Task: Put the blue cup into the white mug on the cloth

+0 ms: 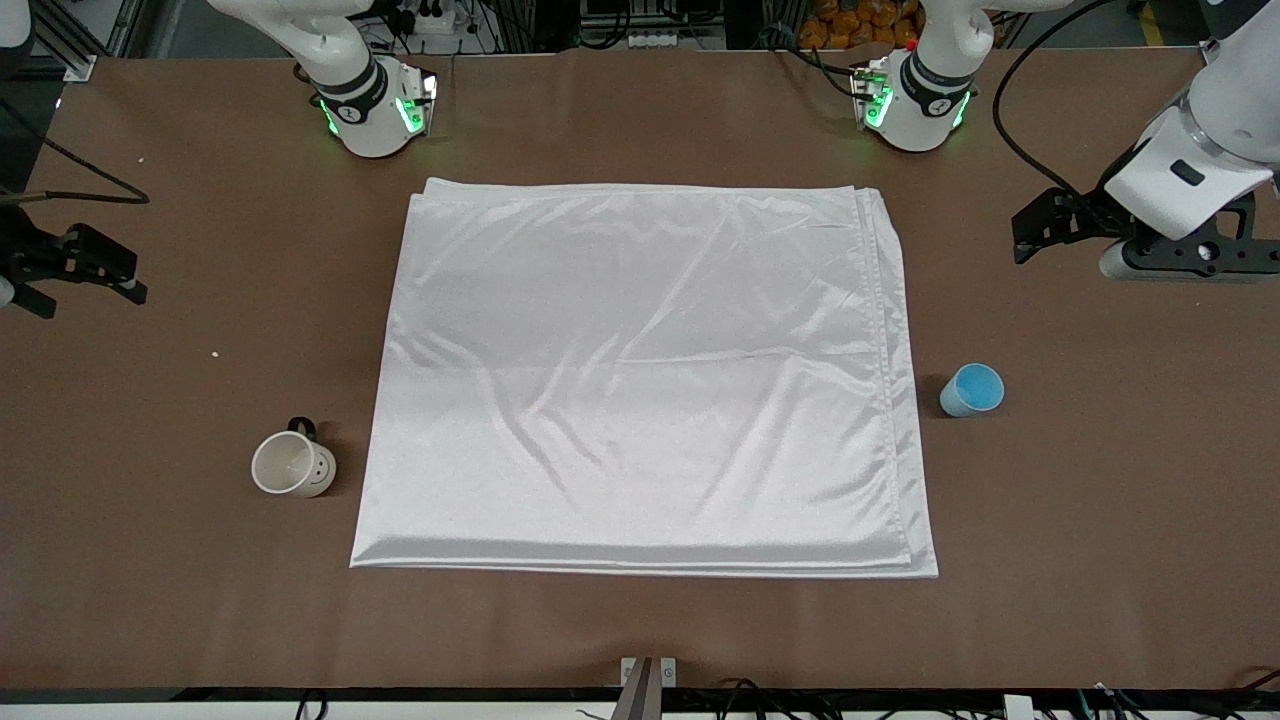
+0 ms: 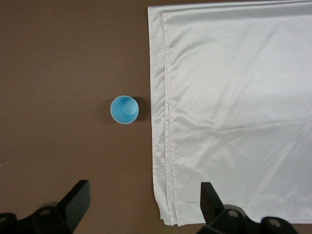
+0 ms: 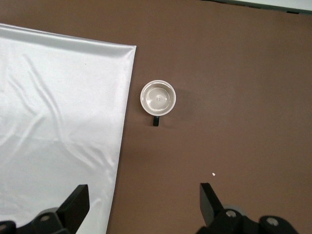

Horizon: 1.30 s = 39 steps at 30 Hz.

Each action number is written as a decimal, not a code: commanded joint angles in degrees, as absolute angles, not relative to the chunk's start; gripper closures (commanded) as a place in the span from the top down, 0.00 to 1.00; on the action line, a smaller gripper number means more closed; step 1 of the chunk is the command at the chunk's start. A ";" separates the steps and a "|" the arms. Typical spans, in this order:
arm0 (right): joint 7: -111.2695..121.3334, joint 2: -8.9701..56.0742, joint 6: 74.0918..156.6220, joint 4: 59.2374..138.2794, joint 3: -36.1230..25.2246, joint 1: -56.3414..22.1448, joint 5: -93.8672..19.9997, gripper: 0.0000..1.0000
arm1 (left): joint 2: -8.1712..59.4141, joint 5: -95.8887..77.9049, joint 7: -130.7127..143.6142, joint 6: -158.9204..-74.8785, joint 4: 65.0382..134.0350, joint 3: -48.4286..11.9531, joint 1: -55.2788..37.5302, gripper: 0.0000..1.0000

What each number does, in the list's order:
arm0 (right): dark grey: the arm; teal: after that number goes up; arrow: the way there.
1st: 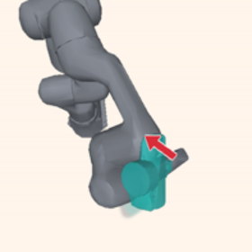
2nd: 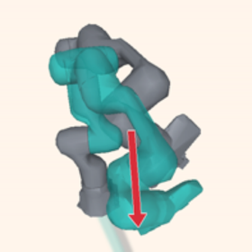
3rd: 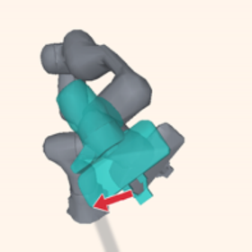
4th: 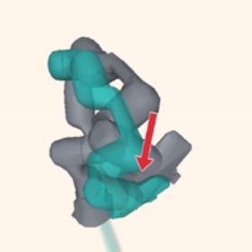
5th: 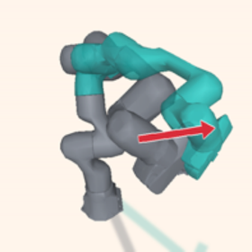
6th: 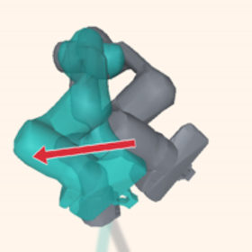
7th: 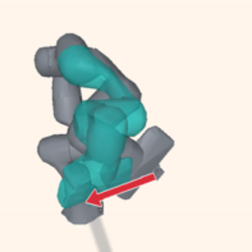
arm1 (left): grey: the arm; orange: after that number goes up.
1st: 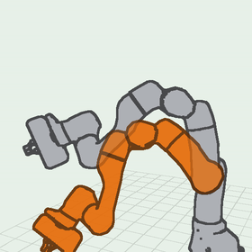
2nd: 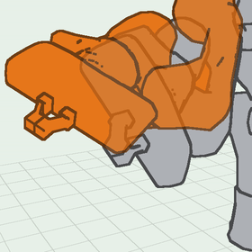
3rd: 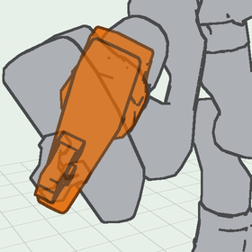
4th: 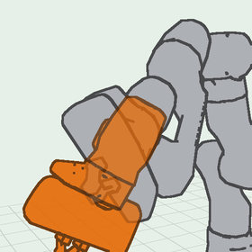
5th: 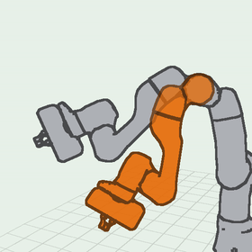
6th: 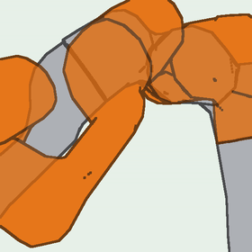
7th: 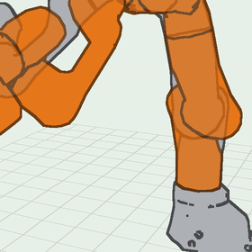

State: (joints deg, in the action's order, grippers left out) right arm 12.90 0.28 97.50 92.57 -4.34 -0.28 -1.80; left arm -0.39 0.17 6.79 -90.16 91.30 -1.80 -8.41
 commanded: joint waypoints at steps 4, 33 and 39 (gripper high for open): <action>12.22 -1.76 97.30 94.66 -3.87 0.17 -2.55 1.00 | -0.61 -0.88 5.54 -90.26 90.79 -1.76 -8.00 1.00; 12.22 -1.67 96.51 94.92 -3.96 0.44 -2.55 1.00 | -0.26 -0.44 2.72 -90.35 90.79 -0.97 -8.09 1.00; 12.22 -1.67 95.45 94.92 -4.04 0.53 -2.55 1.00 | -0.18 -0.70 2.72 -90.79 90.97 -0.97 -8.00 1.00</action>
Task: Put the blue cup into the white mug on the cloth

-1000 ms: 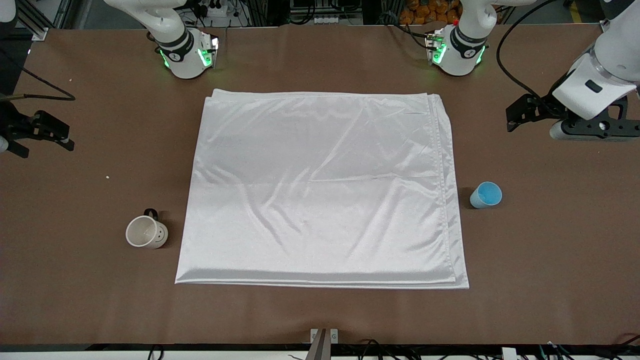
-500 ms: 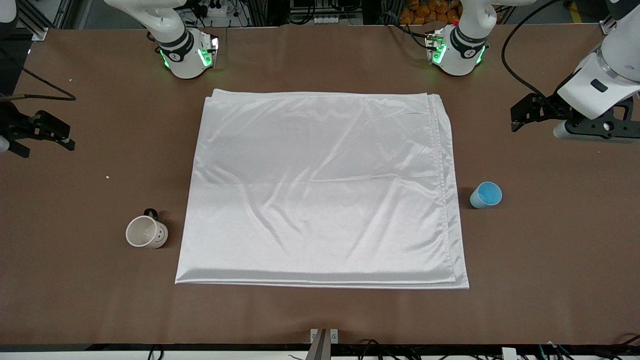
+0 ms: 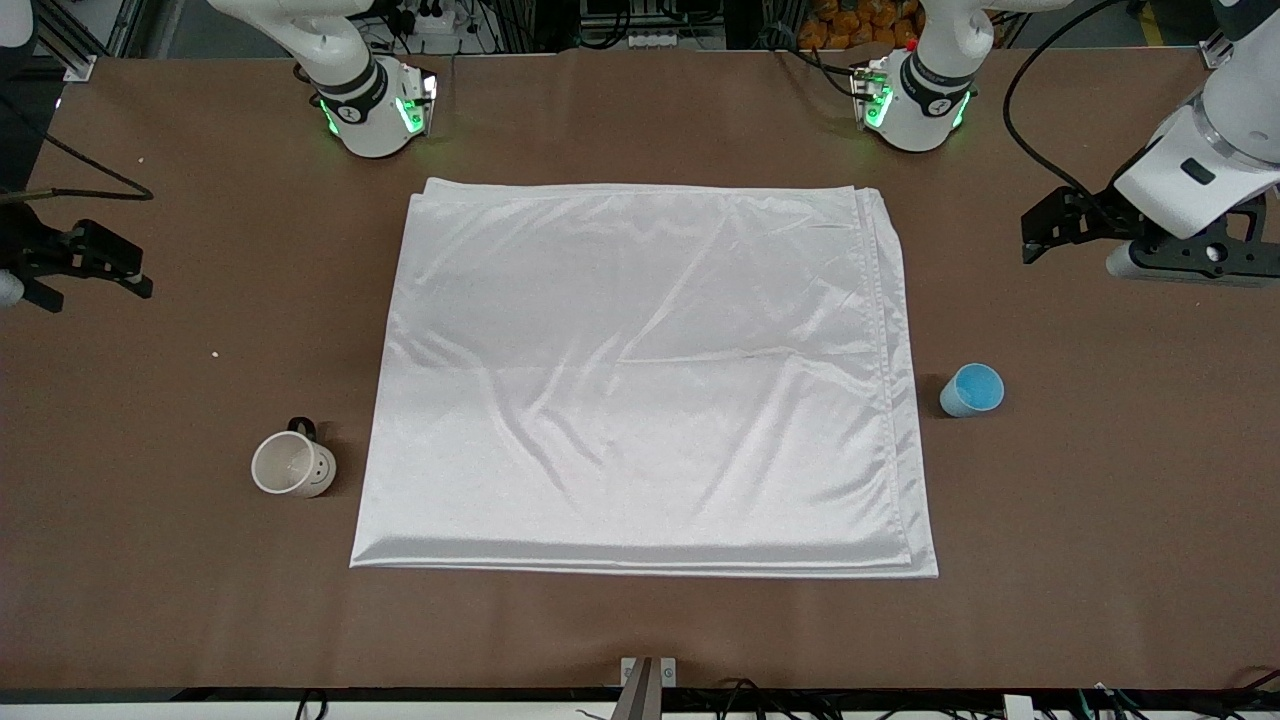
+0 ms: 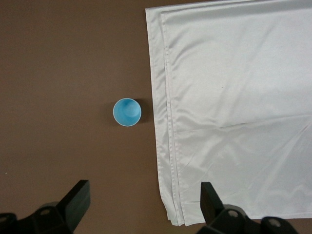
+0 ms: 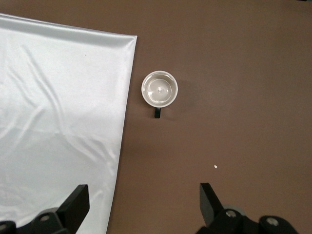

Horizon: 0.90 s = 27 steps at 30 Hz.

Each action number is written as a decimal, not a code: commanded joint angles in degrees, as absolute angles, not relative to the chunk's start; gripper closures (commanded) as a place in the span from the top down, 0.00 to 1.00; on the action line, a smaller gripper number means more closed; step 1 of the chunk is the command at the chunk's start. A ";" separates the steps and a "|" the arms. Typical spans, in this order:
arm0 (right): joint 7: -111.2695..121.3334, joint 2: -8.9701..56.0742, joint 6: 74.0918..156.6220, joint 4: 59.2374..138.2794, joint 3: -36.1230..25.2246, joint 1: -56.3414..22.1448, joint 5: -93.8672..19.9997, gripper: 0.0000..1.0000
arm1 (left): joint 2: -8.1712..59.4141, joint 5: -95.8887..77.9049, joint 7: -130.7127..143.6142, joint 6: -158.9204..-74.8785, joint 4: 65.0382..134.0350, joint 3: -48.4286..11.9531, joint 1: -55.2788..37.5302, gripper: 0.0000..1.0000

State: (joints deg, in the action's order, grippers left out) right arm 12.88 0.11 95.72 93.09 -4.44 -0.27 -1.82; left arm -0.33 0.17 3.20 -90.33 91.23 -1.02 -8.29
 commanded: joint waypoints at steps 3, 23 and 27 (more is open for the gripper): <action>12.13 -1.67 95.10 94.92 -4.22 0.53 -2.55 1.00 | -0.18 -0.70 2.72 -90.88 91.05 -0.88 -8.00 1.00; 10.63 -1.67 90.88 95.89 -4.48 2.11 -2.37 1.00 | 0.09 -0.70 2.72 -93.51 93.25 -0.88 -7.47 1.00; 10.72 -1.58 90.97 95.98 -4.48 2.11 -2.37 1.00 | 0.18 -0.70 2.72 -96.06 95.53 -0.88 -7.47 1.00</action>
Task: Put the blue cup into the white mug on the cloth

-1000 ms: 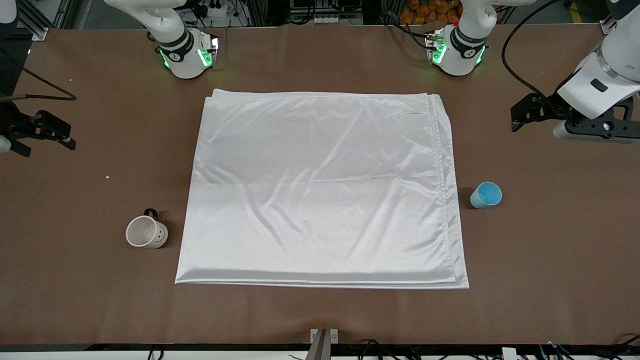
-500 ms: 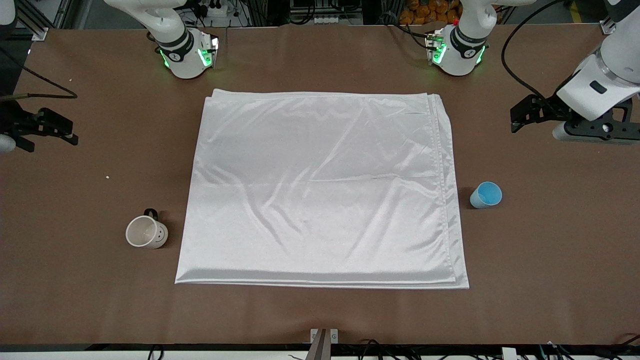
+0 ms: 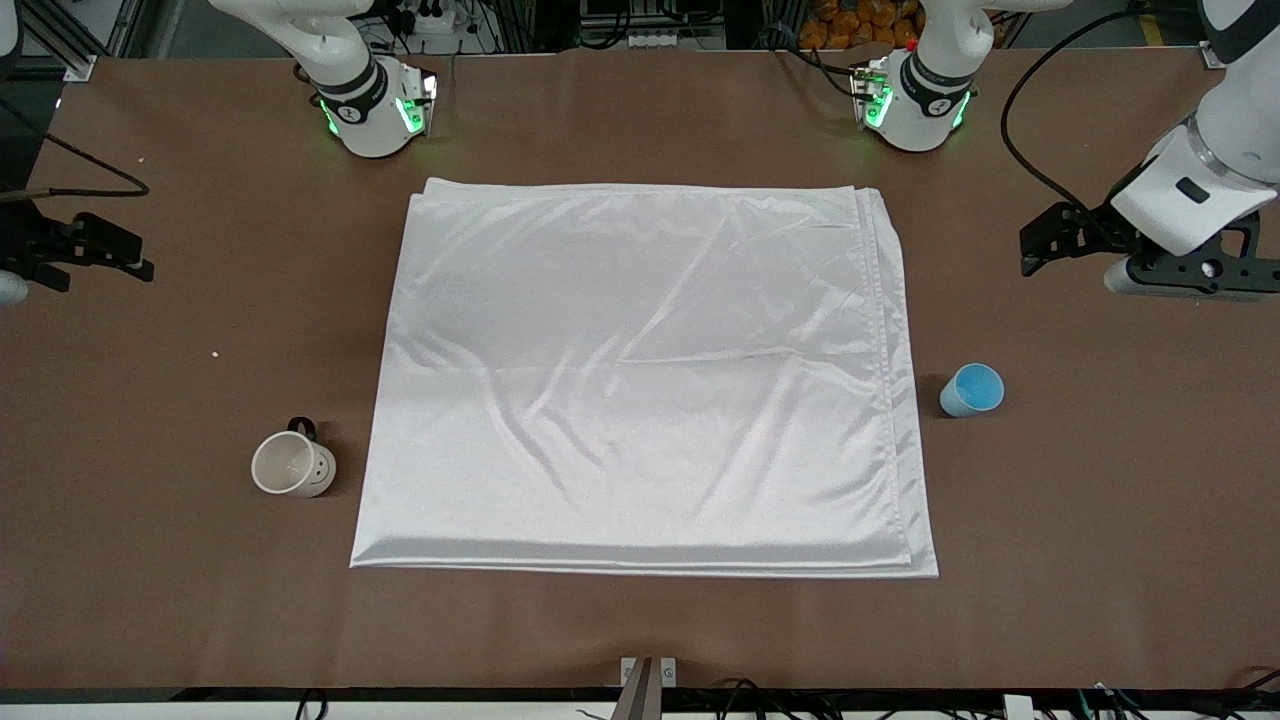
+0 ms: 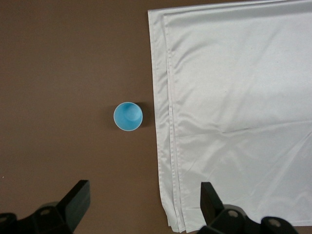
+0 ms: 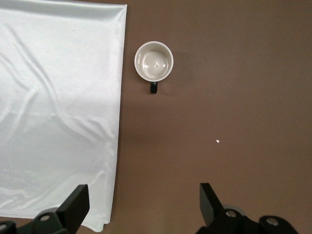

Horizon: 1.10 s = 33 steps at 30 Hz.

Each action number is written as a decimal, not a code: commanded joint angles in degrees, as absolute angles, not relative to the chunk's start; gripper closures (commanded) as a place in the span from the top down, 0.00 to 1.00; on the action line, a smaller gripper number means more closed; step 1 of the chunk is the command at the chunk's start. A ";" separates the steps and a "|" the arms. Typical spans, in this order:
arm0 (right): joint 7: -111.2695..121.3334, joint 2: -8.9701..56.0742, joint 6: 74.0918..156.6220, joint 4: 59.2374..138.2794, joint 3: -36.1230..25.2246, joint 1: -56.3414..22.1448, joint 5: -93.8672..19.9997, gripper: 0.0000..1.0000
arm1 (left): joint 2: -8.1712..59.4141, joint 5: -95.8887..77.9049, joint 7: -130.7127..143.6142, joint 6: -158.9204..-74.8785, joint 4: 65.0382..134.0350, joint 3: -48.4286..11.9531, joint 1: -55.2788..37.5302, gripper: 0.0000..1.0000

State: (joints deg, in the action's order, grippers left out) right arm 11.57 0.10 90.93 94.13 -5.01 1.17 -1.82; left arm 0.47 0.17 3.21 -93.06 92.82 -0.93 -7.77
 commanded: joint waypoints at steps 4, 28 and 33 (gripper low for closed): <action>10.72 -0.88 90.96 97.11 -4.40 1.85 -1.85 1.00 | 0.61 -0.70 2.72 -99.83 98.52 -0.88 -7.29 1.00; 11.25 6.68 95.18 97.64 -4.31 2.46 -1.93 1.00 | 7.47 -0.53 1.49 -115.92 108.89 -0.88 -3.87 1.00; 10.72 6.68 99.04 101.33 -4.22 2.29 -2.02 1.00 | 9.23 -0.44 1.41 -119.43 110.74 -0.88 -3.87 1.00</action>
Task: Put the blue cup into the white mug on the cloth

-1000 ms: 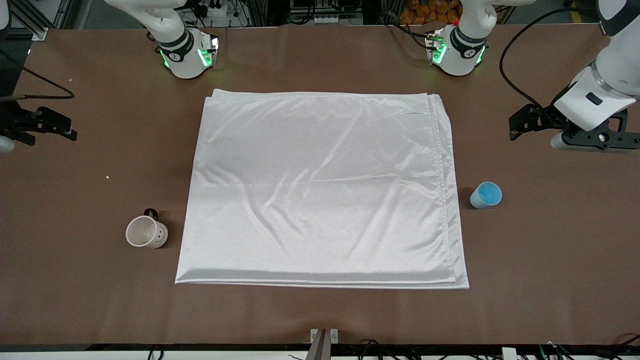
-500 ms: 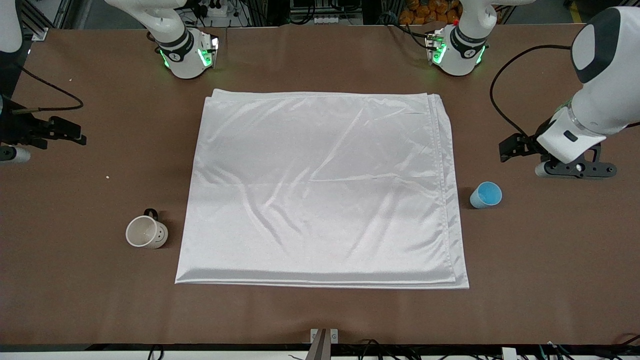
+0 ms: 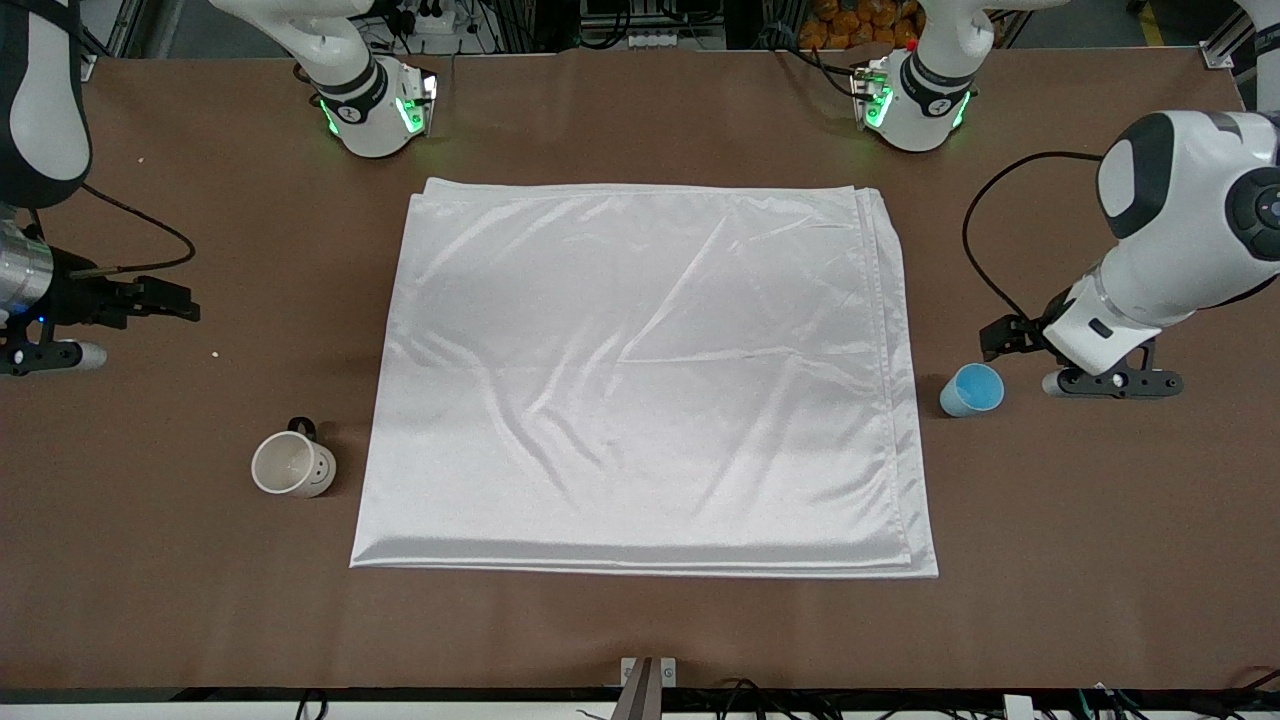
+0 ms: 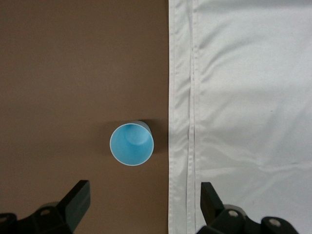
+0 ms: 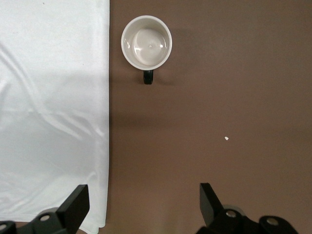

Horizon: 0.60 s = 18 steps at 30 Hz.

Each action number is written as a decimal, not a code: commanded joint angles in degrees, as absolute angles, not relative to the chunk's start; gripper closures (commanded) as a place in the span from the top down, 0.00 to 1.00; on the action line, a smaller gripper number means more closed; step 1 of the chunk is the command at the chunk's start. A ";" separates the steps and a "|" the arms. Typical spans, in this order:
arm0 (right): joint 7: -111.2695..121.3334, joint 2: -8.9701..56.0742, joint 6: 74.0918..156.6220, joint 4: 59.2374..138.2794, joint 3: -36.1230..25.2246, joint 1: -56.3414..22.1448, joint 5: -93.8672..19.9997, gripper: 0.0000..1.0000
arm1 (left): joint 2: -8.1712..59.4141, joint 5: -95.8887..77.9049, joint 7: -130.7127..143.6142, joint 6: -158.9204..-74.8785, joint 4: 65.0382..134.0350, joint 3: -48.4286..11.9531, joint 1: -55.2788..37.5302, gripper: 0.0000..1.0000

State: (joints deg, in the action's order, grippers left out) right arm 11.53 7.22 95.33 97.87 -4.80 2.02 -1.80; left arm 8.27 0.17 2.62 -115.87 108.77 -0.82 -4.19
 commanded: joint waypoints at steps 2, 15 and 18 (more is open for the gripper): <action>10.81 6.68 101.76 103.53 -4.22 2.20 -2.02 1.00 | 9.93 -0.26 1.49 -121.37 111.79 -0.88 -3.87 1.00; 10.81 6.77 117.76 115.04 -4.13 1.32 -2.02 1.00 | 13.97 -0.18 1.58 -129.37 115.75 -0.88 -3.52 1.00; 10.81 7.29 121.63 117.15 -4.13 1.14 -2.02 1.00 | 14.85 -0.18 1.58 -130.34 115.84 -0.88 -3.52 1.00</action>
